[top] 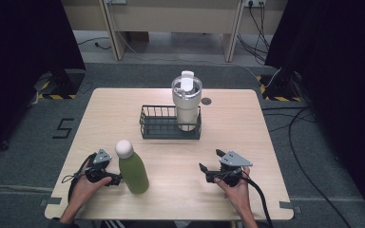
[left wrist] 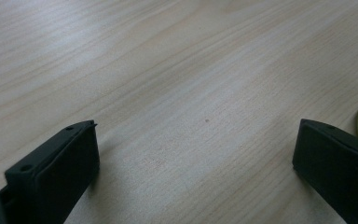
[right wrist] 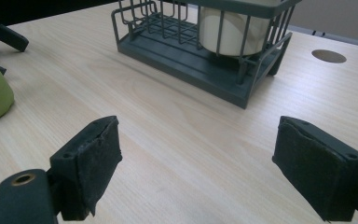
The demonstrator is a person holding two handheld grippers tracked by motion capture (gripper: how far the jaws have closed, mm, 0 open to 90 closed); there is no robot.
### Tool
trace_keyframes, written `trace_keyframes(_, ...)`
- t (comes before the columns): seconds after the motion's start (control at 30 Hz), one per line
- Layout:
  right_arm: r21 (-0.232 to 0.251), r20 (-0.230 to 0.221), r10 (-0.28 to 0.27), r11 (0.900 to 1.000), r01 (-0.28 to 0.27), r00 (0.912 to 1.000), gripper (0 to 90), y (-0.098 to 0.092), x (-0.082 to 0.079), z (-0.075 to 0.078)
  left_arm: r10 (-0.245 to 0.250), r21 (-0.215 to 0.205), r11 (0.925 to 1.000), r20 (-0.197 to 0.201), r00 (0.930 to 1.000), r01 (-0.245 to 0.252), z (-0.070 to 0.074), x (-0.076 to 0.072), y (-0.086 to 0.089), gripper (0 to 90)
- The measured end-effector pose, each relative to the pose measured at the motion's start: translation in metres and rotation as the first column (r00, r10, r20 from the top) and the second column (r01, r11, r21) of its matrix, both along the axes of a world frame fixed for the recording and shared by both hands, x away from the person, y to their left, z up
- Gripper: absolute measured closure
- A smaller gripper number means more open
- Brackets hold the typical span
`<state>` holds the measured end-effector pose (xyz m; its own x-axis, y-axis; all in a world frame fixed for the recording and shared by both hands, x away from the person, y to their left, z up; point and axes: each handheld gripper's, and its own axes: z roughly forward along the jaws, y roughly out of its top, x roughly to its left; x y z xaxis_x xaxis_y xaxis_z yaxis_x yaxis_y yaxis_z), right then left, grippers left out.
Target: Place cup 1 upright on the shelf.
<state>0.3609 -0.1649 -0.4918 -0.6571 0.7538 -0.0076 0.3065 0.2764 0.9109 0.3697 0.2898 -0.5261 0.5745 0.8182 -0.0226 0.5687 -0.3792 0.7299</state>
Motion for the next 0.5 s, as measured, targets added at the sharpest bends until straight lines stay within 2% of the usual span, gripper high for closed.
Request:
trace_keyframes(0.37, -0.056, -0.01, -0.011, 0.998, 0.011, 0.9999, 15.1, -0.0046, -0.008, -0.0052, 0.0, 0.0, 1.0, 0.0, 1.0, 0.0, 0.0, 0.0, 0.0, 0.0)
trace_keyframes(0.5, -0.062, -0.016, -0.01, 0.998, 0.009, 0.9998, 15.2, -0.0053, -0.0104, -0.0062, 0.0, 0.0, 1.0, 0.0, 1.0, 0.0, 0.0, 0.0, 0.0, 0.0)
